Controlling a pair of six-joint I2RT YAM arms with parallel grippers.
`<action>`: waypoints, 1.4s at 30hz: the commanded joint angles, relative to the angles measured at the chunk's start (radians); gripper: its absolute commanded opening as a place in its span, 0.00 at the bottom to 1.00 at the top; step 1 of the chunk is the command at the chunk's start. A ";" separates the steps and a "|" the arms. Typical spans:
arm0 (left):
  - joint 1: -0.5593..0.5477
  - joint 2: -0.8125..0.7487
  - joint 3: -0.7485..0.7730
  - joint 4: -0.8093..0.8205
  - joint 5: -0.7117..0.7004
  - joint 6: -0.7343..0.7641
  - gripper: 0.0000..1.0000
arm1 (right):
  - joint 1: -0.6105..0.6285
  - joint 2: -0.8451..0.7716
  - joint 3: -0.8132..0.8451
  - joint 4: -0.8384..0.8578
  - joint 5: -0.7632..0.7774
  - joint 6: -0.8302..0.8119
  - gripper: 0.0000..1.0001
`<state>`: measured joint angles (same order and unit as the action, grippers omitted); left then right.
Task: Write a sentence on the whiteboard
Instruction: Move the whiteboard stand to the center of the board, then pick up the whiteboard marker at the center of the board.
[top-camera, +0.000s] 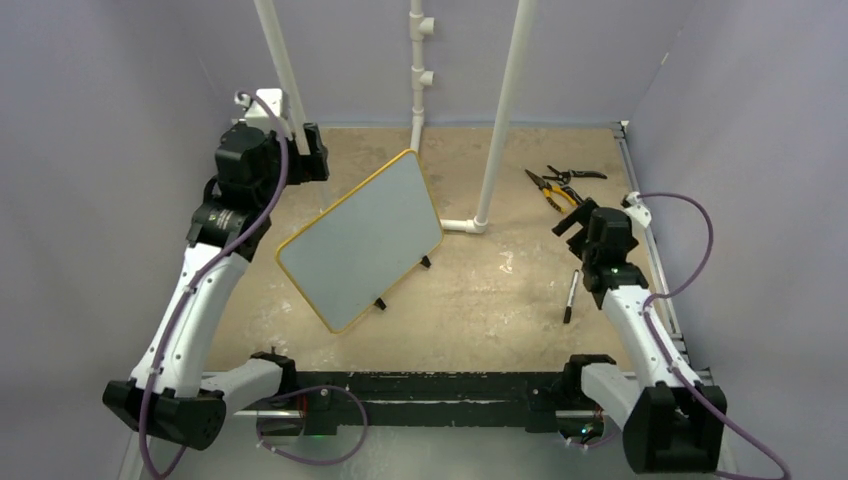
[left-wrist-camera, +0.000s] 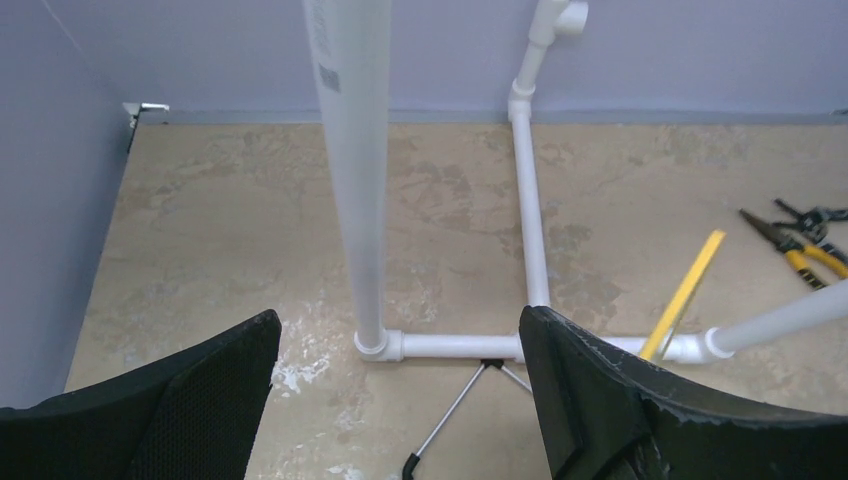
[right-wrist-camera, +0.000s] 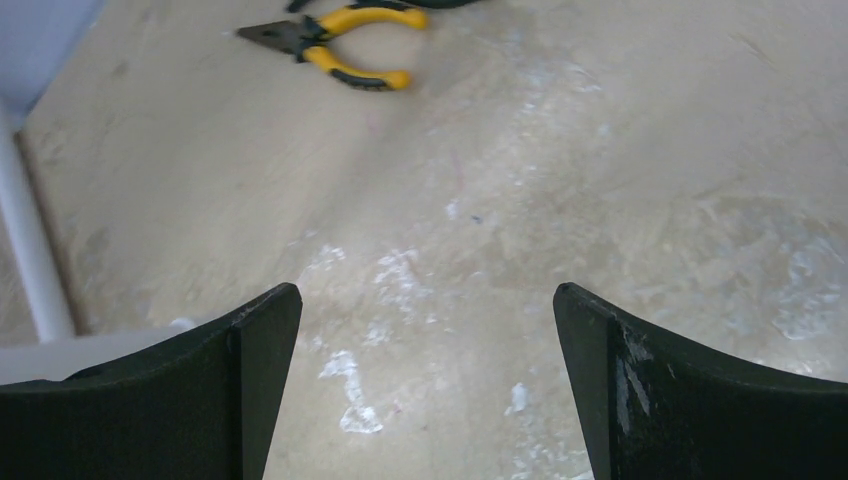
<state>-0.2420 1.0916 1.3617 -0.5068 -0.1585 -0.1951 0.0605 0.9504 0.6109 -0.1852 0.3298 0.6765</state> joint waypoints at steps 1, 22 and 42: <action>0.007 0.003 -0.111 0.241 0.029 0.071 0.89 | -0.197 0.095 -0.016 -0.085 -0.217 0.049 0.98; 0.012 -0.054 -0.207 0.310 -0.043 0.094 0.89 | -0.229 0.490 0.143 -0.195 -0.158 -0.100 0.66; 0.012 -0.073 -0.220 0.321 -0.035 0.094 0.89 | -0.158 0.623 0.205 -0.260 -0.217 -0.158 0.43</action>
<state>-0.2359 1.0386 1.1469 -0.2302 -0.1947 -0.1108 -0.1448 1.5116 0.7879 -0.3820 0.1375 0.5362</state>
